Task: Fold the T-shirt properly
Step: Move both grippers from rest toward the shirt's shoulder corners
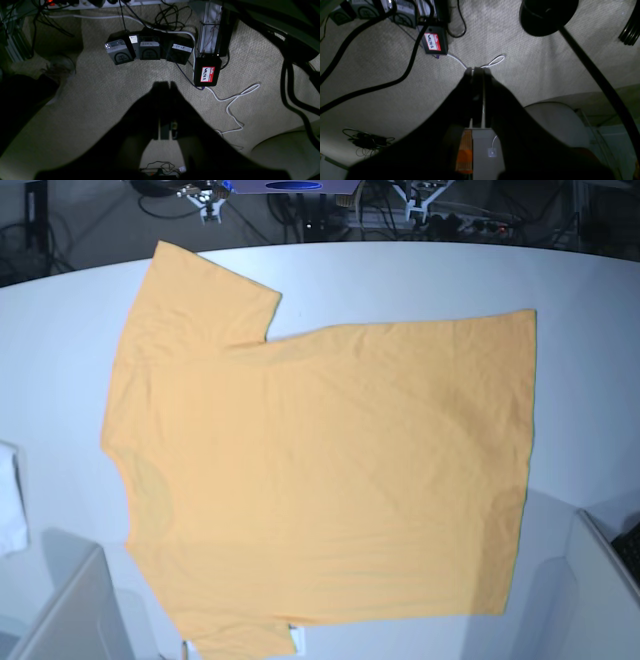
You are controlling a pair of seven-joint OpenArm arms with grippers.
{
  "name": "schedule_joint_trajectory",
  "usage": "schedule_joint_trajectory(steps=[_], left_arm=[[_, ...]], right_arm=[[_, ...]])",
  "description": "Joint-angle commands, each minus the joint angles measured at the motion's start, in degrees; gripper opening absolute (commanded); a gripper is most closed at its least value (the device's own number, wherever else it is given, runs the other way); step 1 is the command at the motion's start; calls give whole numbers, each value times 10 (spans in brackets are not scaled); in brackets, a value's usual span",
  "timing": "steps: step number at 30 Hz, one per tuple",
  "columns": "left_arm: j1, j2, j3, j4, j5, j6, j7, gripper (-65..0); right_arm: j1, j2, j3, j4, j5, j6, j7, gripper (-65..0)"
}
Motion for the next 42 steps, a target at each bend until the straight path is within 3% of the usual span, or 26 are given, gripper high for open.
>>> schedule_joint_trajectory(steps=[1, 29, 36, 42], left_arm=[[4, -1, -1, 0, 0, 4, 3, -650], [35, -2, 3, 3, 4, 3, -3, -650], [122, -30, 2, 129, 1, 2, -30, -650], [191, -57, -1, 230, 0, 2, -30, -650]], right_arm=[[0, 1, -1, 0, -1, 0, 0, -650], [-60, 34, -1, 71, -1, 4, 0, -650], [-169, 41, 2, 232, 1, 4, -3, -650], [-211, 40, 6, 296, 2, 4, -3, -650]])
